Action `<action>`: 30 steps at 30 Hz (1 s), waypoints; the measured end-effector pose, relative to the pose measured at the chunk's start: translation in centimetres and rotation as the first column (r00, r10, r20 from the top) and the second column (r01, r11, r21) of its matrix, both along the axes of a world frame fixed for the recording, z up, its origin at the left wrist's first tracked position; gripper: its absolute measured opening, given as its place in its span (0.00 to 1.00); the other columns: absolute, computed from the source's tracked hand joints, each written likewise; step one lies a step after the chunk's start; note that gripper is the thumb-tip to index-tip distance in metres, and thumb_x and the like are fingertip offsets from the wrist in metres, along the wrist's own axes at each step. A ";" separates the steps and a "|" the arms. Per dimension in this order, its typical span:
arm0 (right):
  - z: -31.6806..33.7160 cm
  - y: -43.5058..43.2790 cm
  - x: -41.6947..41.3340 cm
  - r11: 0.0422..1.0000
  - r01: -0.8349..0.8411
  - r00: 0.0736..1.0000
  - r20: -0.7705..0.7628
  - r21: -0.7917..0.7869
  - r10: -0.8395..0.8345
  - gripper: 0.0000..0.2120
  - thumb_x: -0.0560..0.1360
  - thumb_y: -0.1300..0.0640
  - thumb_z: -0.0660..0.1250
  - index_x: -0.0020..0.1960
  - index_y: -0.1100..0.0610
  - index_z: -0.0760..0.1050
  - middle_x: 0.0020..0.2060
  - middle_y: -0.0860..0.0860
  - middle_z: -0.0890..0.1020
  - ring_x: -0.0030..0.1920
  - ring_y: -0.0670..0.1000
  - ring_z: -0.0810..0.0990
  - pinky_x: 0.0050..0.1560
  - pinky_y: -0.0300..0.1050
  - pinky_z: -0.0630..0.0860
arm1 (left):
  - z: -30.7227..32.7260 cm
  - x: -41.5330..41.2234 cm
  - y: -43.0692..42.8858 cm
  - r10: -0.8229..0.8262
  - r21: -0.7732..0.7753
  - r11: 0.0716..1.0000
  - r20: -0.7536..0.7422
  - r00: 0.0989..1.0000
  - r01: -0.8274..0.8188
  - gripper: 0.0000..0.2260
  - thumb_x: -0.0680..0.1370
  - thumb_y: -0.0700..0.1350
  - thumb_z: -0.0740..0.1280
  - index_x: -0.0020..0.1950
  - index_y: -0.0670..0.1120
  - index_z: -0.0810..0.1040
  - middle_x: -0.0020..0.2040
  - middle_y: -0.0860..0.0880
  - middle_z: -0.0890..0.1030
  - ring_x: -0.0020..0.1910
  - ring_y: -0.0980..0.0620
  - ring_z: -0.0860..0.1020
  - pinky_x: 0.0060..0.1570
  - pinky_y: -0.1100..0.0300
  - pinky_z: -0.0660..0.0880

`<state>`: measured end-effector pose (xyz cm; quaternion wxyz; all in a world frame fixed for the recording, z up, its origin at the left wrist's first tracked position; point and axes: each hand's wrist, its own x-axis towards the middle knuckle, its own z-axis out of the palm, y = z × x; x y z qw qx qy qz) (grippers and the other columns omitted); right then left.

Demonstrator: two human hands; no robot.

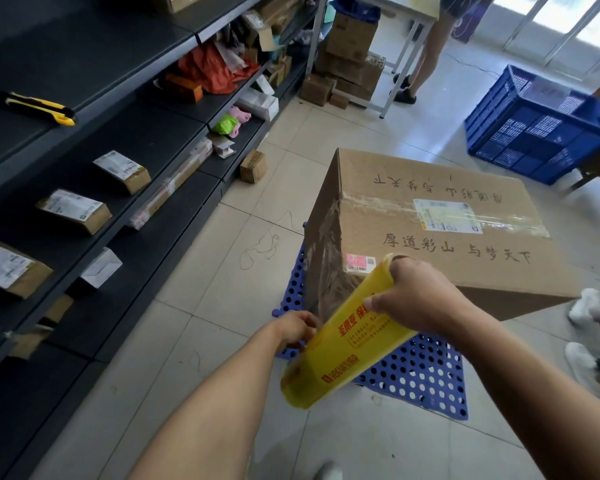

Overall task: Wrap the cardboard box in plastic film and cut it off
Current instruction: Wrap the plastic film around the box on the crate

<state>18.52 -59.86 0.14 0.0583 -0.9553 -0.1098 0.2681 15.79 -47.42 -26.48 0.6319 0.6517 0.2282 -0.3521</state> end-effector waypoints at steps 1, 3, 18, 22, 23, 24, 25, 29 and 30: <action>0.0 0.0 0.2 1.000 -0.012 1.000 -0.006 -0.010 0.011 0.11 0.73 0.51 0.70 0.48 0.58 0.74 0.44 0.52 0.79 0.45 0.53 0.80 0.49 0.51 0.80 | -0.4 0.1 -0.2 -0.003 -0.007 1.000 0.002 1.000 0.003 0.13 0.78 0.32 0.58 0.58 0.43 0.76 0.46 0.47 0.77 0.38 0.54 0.73 0.34 0.63 0.72; 0.0 -0.2 0.9 0.999 -0.034 0.999 -0.033 -0.019 0.033 0.11 0.73 0.52 0.70 0.50 0.57 0.74 0.45 0.51 0.79 0.46 0.52 0.79 0.50 0.50 0.80 | -1.4 0.2 -0.7 -0.066 -0.002 0.998 0.001 0.998 0.066 0.17 0.77 0.30 0.57 0.58 0.44 0.78 0.48 0.47 0.78 0.42 0.52 0.75 0.45 0.58 0.75; 0.2 -2.1 3.7 0.991 -0.009 0.972 -0.233 0.136 0.041 0.05 0.73 0.54 0.70 0.48 0.51 0.77 0.44 0.47 0.83 0.45 0.49 0.81 0.44 0.43 0.73 | -5.1 -4.8 1.2 -0.019 -0.479 0.877 -0.128 0.992 -0.045 0.09 0.77 0.35 0.60 0.50 0.45 0.78 0.42 0.49 0.79 0.42 0.52 0.76 0.48 0.58 0.72; 0.2 -2.0 3.6 0.990 -0.002 0.973 -0.228 0.143 0.035 0.05 0.73 0.54 0.70 0.48 0.50 0.76 0.43 0.47 0.82 0.44 0.47 0.80 0.39 0.39 0.70 | -6.2 -5.5 0.9 0.087 -0.428 0.894 -0.133 0.987 -0.136 0.05 0.80 0.40 0.62 0.52 0.44 0.76 0.42 0.49 0.78 0.42 0.51 0.75 0.46 0.58 0.74; 0.2 -2.0 3.6 0.990 -0.003 0.974 -0.225 0.142 0.035 0.04 0.73 0.54 0.70 0.47 0.50 0.76 0.42 0.46 0.82 0.44 0.47 0.80 0.38 0.38 0.69 | -6.2 -5.6 0.8 0.134 -0.400 0.899 -0.134 0.982 -0.178 0.05 0.81 0.41 0.61 0.50 0.44 0.75 0.39 0.50 0.77 0.38 0.52 0.74 0.43 0.59 0.73; 0.2 -2.0 3.5 0.990 0.000 0.974 -0.224 0.143 0.033 0.04 0.73 0.54 0.70 0.46 0.49 0.76 0.42 0.46 0.82 0.43 0.46 0.79 0.38 0.38 0.69 | -6.2 -5.8 0.8 0.181 -0.363 0.906 -0.129 0.975 -0.216 0.05 0.81 0.42 0.60 0.49 0.45 0.75 0.38 0.50 0.77 0.37 0.53 0.74 0.40 0.60 0.73; 0.2 -2.0 3.5 0.989 0.003 0.975 -0.222 0.145 0.030 0.03 0.73 0.54 0.70 0.45 0.49 0.75 0.41 0.46 0.82 0.42 0.45 0.79 0.37 0.37 0.68 | -6.3 -5.9 0.8 0.224 -0.329 0.910 -0.118 0.967 -0.251 0.06 0.82 0.42 0.59 0.48 0.45 0.75 0.39 0.49 0.77 0.37 0.53 0.74 0.39 0.59 0.73; 0.1 -2.2 3.2 0.987 0.023 0.980 -0.199 0.156 0.008 0.03 0.74 0.54 0.69 0.45 0.50 0.75 0.40 0.46 0.81 0.40 0.45 0.78 0.36 0.37 0.68 | -6.8 -6.7 1.6 0.334 -0.319 0.884 -0.077 0.939 -0.341 0.06 0.80 0.42 0.61 0.47 0.44 0.77 0.43 0.48 0.79 0.43 0.51 0.75 0.44 0.56 0.72; 0.1 -2.3 3.2 0.986 0.032 0.981 -0.193 0.162 0.000 0.03 0.74 0.54 0.69 0.46 0.51 0.75 0.40 0.46 0.82 0.40 0.45 0.78 0.36 0.37 0.68 | -6.8 -6.8 1.9 0.316 -0.349 0.878 -0.091 0.944 -0.328 0.07 0.79 0.40 0.61 0.45 0.44 0.77 0.43 0.47 0.79 0.44 0.50 0.75 0.46 0.56 0.72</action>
